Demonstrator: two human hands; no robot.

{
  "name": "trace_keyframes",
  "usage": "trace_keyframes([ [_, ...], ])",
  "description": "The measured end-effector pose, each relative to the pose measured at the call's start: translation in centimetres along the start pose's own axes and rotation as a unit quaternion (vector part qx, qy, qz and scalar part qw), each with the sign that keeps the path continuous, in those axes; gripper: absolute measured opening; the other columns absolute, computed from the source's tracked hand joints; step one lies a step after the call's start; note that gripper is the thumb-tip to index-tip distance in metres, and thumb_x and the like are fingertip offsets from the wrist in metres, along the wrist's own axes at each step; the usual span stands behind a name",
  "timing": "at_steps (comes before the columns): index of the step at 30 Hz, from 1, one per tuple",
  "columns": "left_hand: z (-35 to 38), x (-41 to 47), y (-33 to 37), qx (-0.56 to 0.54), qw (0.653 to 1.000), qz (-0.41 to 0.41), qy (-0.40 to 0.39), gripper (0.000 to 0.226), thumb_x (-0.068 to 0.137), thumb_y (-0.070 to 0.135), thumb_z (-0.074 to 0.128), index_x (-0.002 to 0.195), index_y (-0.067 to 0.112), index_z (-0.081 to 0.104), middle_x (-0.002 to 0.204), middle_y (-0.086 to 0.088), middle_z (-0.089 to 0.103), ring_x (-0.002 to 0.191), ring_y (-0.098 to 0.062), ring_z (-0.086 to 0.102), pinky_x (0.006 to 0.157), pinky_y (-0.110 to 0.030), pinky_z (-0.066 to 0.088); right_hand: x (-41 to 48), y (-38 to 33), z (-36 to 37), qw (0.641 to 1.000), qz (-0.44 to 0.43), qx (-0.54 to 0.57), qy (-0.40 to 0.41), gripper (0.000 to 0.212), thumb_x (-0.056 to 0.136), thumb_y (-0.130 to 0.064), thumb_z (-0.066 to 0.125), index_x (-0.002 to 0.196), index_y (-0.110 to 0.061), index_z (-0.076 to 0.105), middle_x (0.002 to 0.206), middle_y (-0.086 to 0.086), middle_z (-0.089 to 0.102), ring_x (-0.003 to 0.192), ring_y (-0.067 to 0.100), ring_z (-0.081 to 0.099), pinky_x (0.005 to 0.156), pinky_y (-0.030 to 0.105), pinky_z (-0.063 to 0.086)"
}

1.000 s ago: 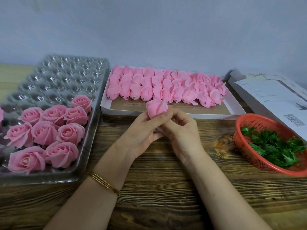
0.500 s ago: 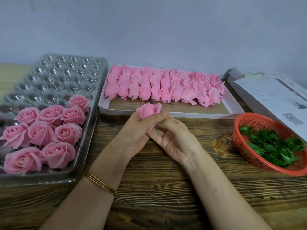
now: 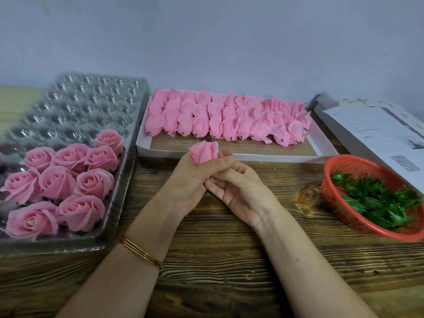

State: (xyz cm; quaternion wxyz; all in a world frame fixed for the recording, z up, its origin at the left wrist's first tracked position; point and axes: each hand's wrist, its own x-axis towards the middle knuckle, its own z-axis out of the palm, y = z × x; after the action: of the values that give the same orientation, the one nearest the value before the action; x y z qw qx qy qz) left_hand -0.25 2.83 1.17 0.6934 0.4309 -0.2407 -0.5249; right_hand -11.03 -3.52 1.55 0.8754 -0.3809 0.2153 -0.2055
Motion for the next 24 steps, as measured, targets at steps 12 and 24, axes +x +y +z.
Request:
trace_keyframes([
  [12, 0.6, 0.0, -0.2, 0.026, 0.997, 0.010, 0.075, 0.018, 0.065, 0.019, 0.081, 0.078, 0.010, 0.071, 0.078, -0.014, 0.065, 0.073, -0.023, 0.066, 0.067, -0.030, 0.056, 0.1, 1.0, 0.5, 0.991, -0.068, -0.106, 0.052, 0.030, 0.080, 0.024, 0.059, 0.103, 0.005, 0.066, 0.101, 0.026, 0.062, 0.093, 0.030, 0.062, 0.088, 0.034, 0.054],
  [24, 0.4, -0.3, 0.2, 0.005, 1.000, 0.014, 0.017, 0.040, 0.065, 0.018, 0.083, 0.096, -0.001, 0.064, 0.082, -0.002, 0.066, 0.083, -0.013, 0.066, 0.076, -0.026, 0.056, 0.2, 0.5, 0.1, 0.998, -0.015, -0.059, 0.023, 0.008, 0.074, -0.004, 0.070, 0.079, -0.006, 0.075, 0.070, 0.006, 0.069, 0.066, 0.010, 0.067, 0.067, 0.018, 0.057],
])
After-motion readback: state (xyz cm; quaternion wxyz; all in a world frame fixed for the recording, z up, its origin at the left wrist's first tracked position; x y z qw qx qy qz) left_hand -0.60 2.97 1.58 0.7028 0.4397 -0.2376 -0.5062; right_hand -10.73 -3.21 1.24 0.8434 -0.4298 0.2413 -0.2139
